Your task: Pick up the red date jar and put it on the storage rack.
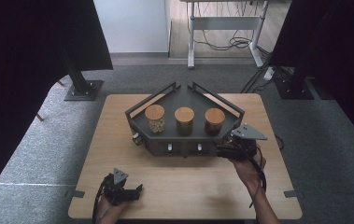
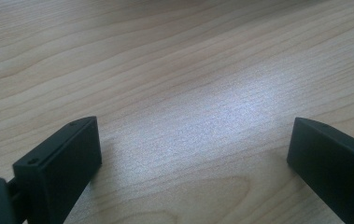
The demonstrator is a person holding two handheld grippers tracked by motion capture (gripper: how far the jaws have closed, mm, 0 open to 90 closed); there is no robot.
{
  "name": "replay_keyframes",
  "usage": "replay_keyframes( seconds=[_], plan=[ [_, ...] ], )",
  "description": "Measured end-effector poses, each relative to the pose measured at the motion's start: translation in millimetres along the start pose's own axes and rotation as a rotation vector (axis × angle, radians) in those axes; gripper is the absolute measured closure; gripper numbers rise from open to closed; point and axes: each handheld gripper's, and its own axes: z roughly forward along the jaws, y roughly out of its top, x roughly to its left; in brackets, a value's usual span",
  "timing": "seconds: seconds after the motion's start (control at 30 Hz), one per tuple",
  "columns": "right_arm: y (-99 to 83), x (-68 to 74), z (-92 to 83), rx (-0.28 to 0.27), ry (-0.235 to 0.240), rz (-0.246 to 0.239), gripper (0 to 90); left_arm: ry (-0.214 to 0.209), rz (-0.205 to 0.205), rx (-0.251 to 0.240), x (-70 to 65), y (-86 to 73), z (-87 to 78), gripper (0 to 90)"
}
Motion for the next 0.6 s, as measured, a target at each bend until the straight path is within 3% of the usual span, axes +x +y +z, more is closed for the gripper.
replay_keyframes(
  seconds=[0.6],
  plan=[
    [-15.4, 1.3, -15.9, 0.006, 0.000, -0.003, 7.9, 0.001, -0.001, 0.000, -0.3, -0.1, 0.0, 2.7]
  ],
)
